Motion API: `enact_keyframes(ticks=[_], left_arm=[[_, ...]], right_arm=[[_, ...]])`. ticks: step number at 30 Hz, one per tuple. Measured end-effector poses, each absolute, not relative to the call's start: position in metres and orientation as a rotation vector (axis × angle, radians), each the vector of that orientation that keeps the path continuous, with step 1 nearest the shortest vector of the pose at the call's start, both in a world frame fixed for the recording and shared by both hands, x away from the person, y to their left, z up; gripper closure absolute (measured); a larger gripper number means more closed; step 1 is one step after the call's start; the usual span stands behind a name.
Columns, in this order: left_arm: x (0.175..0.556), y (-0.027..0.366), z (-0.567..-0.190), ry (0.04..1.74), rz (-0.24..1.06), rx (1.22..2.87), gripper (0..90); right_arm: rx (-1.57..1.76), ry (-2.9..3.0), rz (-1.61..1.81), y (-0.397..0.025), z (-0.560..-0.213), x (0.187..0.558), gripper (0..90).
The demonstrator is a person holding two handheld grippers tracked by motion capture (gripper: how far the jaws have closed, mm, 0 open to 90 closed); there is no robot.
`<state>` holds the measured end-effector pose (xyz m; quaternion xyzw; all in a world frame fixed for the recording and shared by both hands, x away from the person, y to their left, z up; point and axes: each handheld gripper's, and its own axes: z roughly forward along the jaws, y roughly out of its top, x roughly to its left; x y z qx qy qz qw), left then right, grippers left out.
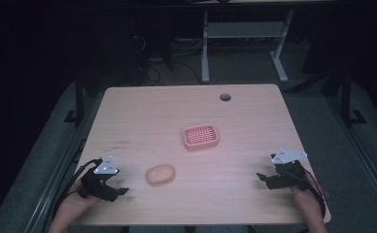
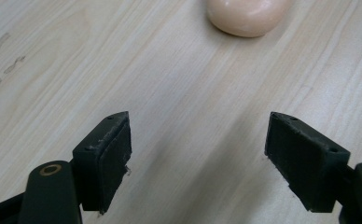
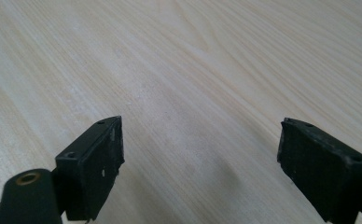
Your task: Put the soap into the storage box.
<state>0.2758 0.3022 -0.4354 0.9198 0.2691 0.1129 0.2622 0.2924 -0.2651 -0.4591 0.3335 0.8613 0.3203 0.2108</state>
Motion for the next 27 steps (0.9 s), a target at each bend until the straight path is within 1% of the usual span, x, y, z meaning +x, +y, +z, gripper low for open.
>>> enact_keyframes(ticks=[11, 27], left_arm=[[0.2748, 0.2978, -0.4377, 0.729, 0.298, 2.514, 21.7], [0.2717, 0.2919, -0.4348, 0.705, 0.323, 2.519, 21.1]], right_arm=[[0.922, 2.396, 0.887, -0.2646, -0.4592, 0.2927, 14.0], [0.907, 2.399, 0.881, -0.2637, -0.4585, 0.2924, 14.0]])
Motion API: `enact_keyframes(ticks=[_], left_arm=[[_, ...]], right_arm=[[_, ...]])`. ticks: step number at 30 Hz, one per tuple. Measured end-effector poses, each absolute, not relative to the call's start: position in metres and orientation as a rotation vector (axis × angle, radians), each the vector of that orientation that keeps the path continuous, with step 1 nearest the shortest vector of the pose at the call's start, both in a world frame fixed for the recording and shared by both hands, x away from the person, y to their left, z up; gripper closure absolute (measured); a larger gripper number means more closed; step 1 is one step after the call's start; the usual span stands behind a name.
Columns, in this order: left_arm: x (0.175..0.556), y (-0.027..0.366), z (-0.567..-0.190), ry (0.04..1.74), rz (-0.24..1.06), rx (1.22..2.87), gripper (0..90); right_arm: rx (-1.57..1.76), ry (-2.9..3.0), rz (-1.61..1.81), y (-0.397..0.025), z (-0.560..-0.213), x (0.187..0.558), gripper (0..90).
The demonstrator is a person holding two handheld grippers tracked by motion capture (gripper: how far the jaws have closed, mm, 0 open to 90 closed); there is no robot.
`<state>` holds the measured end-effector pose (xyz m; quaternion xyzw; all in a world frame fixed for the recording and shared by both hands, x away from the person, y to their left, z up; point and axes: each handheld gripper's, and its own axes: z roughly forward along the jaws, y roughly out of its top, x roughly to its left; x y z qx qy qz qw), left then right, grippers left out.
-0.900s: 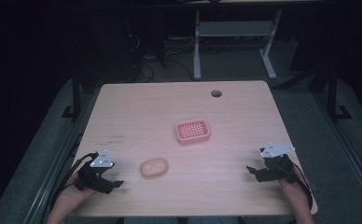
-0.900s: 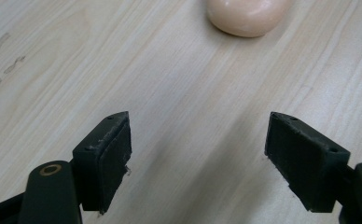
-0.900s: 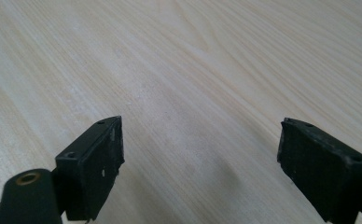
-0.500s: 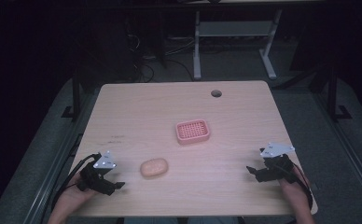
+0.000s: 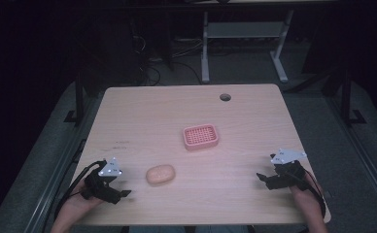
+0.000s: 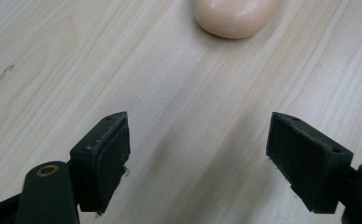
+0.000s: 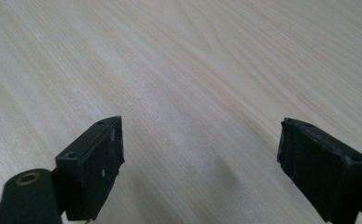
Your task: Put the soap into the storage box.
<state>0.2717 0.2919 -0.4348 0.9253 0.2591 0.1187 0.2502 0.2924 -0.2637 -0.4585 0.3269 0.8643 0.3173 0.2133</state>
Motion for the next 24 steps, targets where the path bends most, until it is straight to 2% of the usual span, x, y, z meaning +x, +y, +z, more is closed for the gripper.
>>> enact_keyframes(ticks=[24], left_arm=[[0.274, 0.268, -0.425, 0.633, 0.350, 2.572, 20.5]], right_arm=[[0.931, 2.382, 0.896, -0.267, -0.458, 0.290, 14.0]])
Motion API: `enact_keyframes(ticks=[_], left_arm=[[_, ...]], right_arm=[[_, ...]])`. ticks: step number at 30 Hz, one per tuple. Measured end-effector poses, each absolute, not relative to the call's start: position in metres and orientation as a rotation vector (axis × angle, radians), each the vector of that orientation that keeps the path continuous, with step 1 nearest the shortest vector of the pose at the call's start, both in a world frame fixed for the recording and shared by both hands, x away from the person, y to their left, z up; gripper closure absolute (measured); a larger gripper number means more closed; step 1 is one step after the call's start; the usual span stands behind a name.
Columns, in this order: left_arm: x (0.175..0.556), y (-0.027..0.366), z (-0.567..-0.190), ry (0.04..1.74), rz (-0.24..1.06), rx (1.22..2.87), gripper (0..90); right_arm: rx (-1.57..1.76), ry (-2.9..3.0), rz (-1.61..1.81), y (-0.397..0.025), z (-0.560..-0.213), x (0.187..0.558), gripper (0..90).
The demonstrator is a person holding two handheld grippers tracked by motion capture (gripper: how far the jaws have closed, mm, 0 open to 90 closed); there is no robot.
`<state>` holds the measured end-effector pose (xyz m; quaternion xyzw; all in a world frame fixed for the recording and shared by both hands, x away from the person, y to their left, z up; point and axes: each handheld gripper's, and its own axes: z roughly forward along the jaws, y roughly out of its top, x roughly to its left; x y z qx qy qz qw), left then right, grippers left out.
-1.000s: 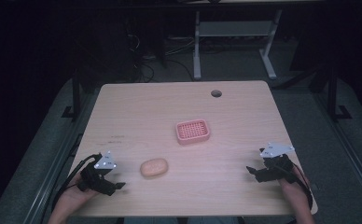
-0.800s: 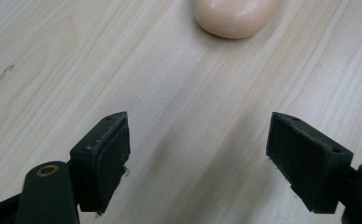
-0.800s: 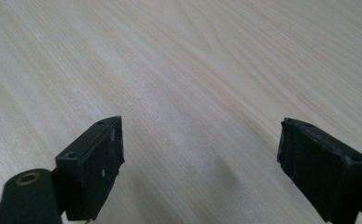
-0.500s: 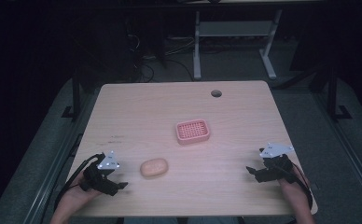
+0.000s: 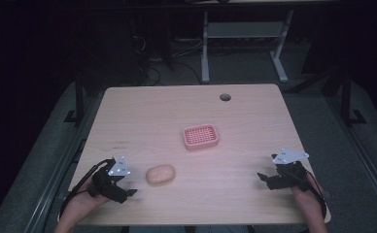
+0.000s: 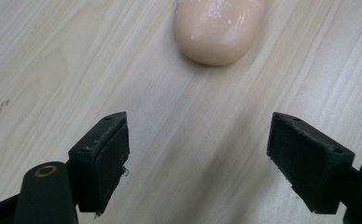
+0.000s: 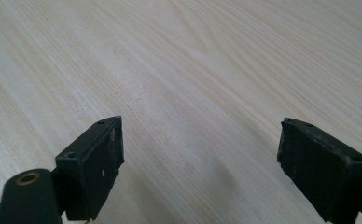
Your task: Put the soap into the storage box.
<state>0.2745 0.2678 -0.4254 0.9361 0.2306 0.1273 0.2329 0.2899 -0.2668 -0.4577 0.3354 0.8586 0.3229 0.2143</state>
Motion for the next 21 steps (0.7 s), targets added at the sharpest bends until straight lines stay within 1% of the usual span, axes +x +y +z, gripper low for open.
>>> enact_keyframes(ticks=[10, 21], left_arm=[[0.280, 0.257, -0.417, 0.588, 0.351, 2.589, 20.1], [0.286, 0.243, -0.416, 0.541, 0.322, 2.624, 20.1]], right_arm=[[0.912, 2.381, 0.887, -0.268, -0.457, 0.290, 14.0], [0.929, 2.380, 0.906, -0.265, -0.457, 0.289, 13.9]])
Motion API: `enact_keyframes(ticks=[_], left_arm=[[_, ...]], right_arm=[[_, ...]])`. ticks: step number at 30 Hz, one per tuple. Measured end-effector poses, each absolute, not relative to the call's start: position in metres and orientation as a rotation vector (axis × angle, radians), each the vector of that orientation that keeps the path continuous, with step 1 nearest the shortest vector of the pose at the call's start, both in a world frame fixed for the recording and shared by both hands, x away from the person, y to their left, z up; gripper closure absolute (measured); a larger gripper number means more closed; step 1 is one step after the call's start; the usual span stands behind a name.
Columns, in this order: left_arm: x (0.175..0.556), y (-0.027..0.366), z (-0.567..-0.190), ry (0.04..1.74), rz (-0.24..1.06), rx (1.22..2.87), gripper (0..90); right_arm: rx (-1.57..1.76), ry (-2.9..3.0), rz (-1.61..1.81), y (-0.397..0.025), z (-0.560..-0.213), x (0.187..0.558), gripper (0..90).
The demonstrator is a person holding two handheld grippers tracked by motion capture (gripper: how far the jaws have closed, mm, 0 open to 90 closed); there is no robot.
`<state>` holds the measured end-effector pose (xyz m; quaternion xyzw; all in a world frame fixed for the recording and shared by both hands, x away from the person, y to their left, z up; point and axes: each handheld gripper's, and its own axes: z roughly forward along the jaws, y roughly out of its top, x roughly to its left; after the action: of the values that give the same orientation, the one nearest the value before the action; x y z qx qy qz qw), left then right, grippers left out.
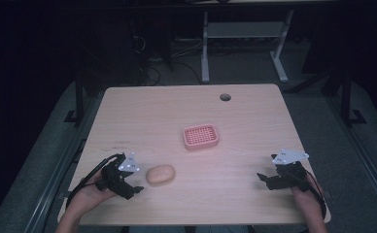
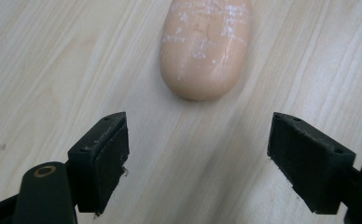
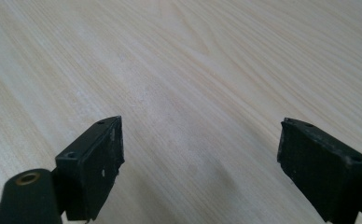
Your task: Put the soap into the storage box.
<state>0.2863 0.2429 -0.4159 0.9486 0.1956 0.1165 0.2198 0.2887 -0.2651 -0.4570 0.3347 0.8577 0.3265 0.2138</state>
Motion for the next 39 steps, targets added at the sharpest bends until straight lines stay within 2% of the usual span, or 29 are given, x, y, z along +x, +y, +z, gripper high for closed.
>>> enact_keyframes(ticks=[18, 39], left_arm=[[0.302, 0.210, -0.410, 0.438, 0.294, 2.676, 19.7], [0.318, 0.187, -0.417, 0.401, 0.234, 2.741, 19.8]], right_arm=[[0.907, 2.385, 0.907, -0.265, -0.457, 0.289, 14.0], [0.898, 2.386, 0.910, -0.264, -0.456, 0.289, 13.9]])
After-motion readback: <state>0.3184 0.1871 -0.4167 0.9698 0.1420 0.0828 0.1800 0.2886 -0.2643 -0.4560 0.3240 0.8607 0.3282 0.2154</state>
